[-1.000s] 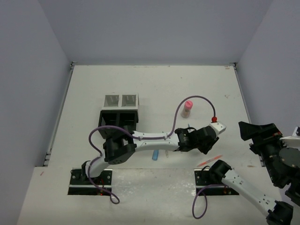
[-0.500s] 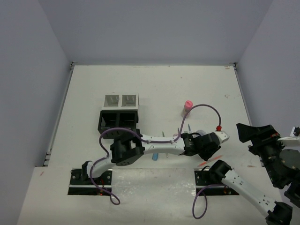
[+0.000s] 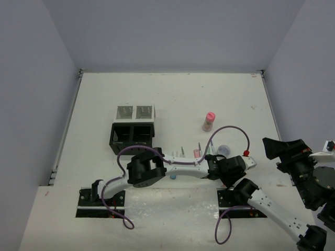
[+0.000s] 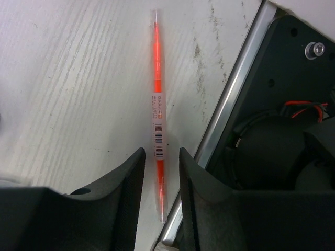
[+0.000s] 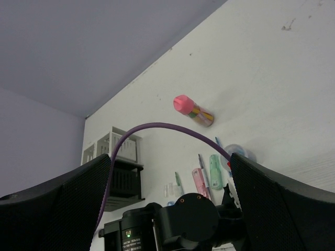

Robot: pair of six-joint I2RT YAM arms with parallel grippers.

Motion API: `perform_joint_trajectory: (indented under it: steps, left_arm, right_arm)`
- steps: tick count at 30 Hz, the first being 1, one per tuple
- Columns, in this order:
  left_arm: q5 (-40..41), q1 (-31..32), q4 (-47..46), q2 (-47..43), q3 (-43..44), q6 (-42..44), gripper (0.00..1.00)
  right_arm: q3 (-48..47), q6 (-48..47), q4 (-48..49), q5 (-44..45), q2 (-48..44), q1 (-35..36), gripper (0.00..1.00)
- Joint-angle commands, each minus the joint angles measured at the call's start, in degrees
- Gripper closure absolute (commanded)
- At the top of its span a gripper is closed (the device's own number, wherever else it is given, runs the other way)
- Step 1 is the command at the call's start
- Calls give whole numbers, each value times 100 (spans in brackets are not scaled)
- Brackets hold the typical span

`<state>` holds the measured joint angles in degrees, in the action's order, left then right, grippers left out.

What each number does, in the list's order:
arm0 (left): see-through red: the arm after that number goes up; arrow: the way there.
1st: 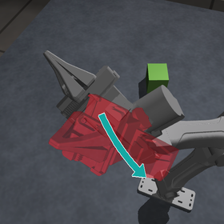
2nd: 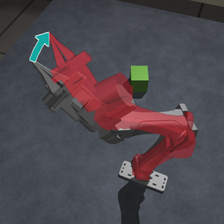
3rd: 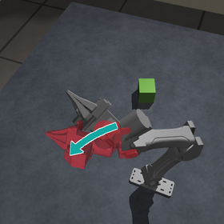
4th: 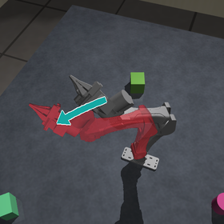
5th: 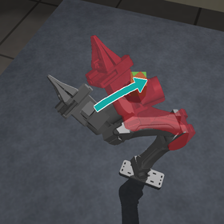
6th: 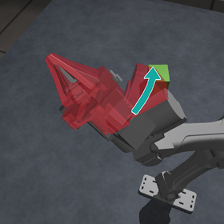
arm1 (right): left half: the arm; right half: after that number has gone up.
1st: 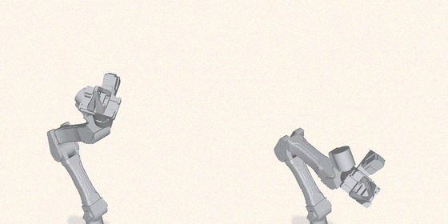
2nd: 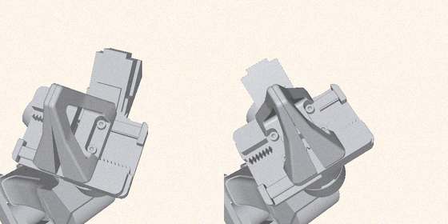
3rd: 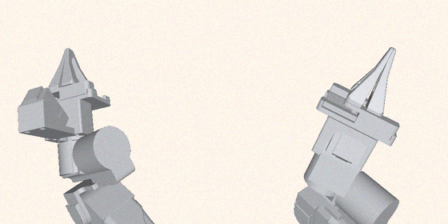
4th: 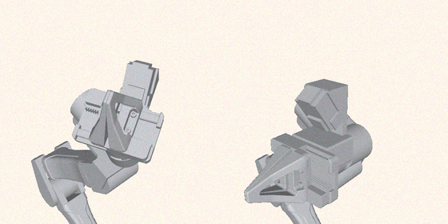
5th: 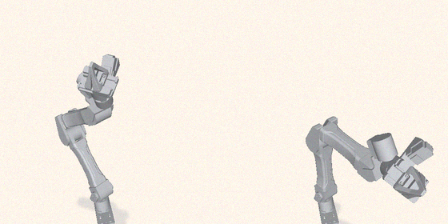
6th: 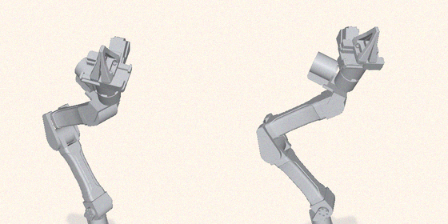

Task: Sort the stationery into containers
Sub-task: Pick up the pen from the corner of the board.

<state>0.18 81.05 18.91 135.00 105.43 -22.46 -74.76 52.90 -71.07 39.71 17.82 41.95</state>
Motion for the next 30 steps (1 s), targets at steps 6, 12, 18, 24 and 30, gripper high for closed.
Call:
perform_joint_trajectory:
  steps: [6, 12, 18, 24, 30]
  left_arm:
    - [312, 38, 220, 280, 129, 314, 67]
    - [962, 130, 578, 462, 255, 342, 67]
    - [1543, 160, 893, 655, 463, 368, 68]
    - [1843, 183, 1087, 796, 584, 473, 68]
    - [2120, 190, 1292, 853, 572, 570, 74]
  right_arm:
    - [23, -168, 334, -79, 18, 15, 1]
    - [35, -195, 421, -113, -39, 15, 1]
    - [32, -204, 471, -169, -77, 15, 1]
    - [-12, -221, 492, -166, -106, 15, 1]
    - [-45, -252, 531, -166, -114, 15, 1]
